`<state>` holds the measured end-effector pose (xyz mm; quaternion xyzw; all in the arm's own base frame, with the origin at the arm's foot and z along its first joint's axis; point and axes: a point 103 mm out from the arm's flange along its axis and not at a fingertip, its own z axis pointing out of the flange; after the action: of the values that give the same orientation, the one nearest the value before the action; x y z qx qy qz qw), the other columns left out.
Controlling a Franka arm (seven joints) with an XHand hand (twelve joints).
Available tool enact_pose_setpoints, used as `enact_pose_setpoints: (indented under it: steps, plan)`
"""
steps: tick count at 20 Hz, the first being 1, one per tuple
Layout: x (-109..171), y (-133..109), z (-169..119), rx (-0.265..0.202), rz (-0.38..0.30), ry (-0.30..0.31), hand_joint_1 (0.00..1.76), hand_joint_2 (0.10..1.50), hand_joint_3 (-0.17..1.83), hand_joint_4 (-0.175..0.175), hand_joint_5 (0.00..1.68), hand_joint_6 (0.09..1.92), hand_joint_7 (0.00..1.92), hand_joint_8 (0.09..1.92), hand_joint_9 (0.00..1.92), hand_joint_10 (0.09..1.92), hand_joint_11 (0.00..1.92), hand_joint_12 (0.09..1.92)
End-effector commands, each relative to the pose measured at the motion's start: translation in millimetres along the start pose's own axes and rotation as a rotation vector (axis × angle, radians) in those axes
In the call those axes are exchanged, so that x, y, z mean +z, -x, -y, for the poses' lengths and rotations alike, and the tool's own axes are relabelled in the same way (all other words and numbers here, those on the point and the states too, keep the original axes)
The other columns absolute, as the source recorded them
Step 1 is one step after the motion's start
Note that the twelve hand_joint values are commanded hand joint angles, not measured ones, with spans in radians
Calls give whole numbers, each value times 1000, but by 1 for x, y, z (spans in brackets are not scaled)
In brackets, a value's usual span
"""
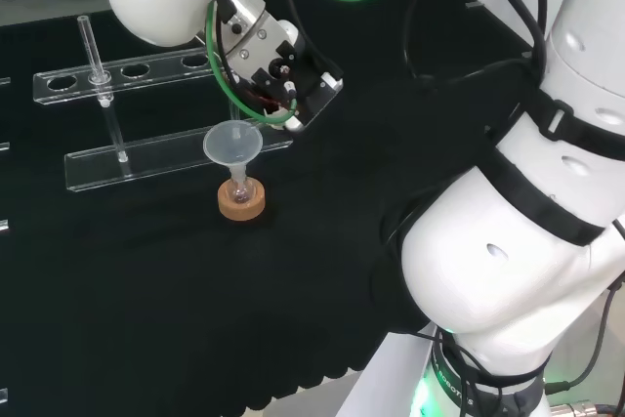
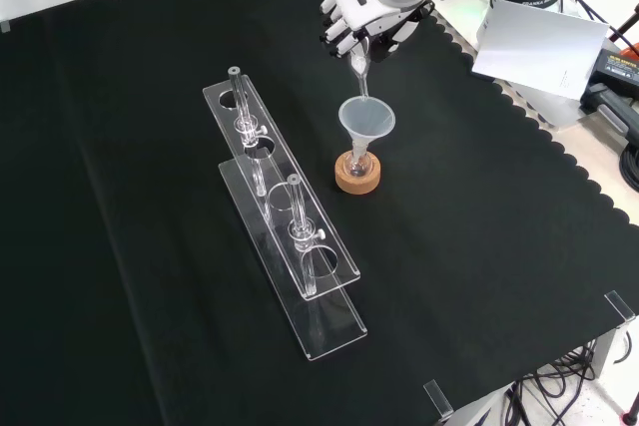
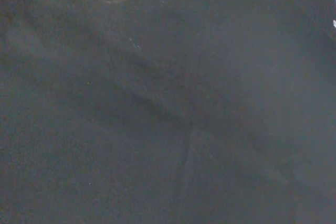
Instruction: Pour all the NaCl from the weighing funnel into the round-bottom flask.
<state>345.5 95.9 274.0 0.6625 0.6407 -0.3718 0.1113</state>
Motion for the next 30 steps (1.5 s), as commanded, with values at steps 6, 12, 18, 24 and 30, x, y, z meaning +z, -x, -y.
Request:
enact_pose_setpoints:
  steps: [6,12,18,24,30]
  plan:
    - [-3,-1,0,6,42,1,1119,1044,-175,175,1364,377,749,579,1167,169,951,957]
    - [-7,-3,-1,12,66,-5,1119,1044,-175,175,1364,377,746,580,1166,166,952,956]
    - [-8,-4,-1,15,96,-1,1119,1044,-175,175,1365,376,743,580,1165,164,952,955]
    - [-7,-3,-2,13,107,-10,1120,1044,-175,175,1365,376,738,581,1163,161,952,954]
    - [-5,-1,-3,17,119,-13,1120,1044,-175,175,1365,376,735,581,1162,159,951,953]
